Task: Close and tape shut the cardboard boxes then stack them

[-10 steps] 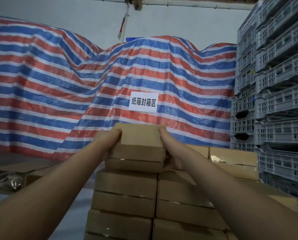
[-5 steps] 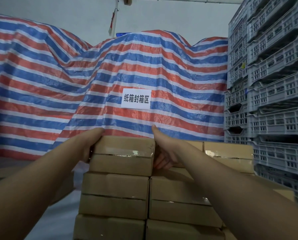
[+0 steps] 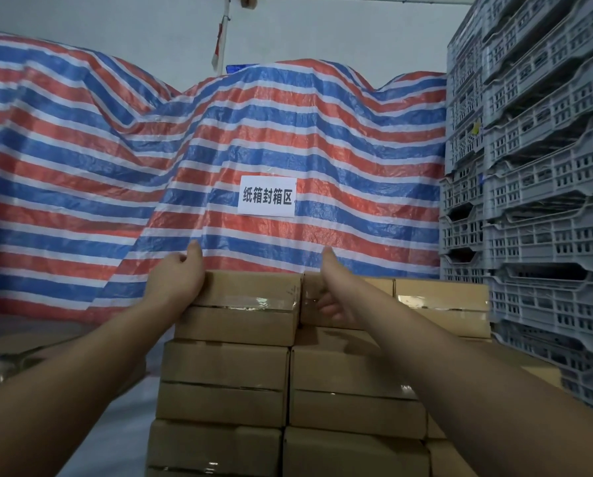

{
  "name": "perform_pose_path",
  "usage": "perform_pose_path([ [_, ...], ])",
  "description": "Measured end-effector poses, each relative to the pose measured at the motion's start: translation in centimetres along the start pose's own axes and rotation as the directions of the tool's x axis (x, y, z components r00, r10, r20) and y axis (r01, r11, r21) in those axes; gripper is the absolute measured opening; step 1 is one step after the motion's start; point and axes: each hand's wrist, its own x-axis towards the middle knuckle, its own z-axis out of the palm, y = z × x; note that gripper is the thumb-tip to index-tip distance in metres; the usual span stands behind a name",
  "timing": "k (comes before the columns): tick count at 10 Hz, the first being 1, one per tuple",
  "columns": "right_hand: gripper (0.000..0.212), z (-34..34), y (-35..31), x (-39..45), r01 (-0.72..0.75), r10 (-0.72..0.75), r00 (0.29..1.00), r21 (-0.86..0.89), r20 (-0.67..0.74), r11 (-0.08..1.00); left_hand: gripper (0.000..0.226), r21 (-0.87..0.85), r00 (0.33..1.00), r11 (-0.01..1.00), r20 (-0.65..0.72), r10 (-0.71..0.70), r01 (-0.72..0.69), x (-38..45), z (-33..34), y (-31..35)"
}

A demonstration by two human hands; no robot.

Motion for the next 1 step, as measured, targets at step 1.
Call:
perform_pose_path([
  [1, 0.079, -1.52, -0.53, -0.31, 0.094, -0.085, 0.987, 0.062, -0.134, 0.994, 0.037, -0.068, 0.952, 0.956, -0.139, 0.274, -0.286, -1.81, 0.32, 1.75],
])
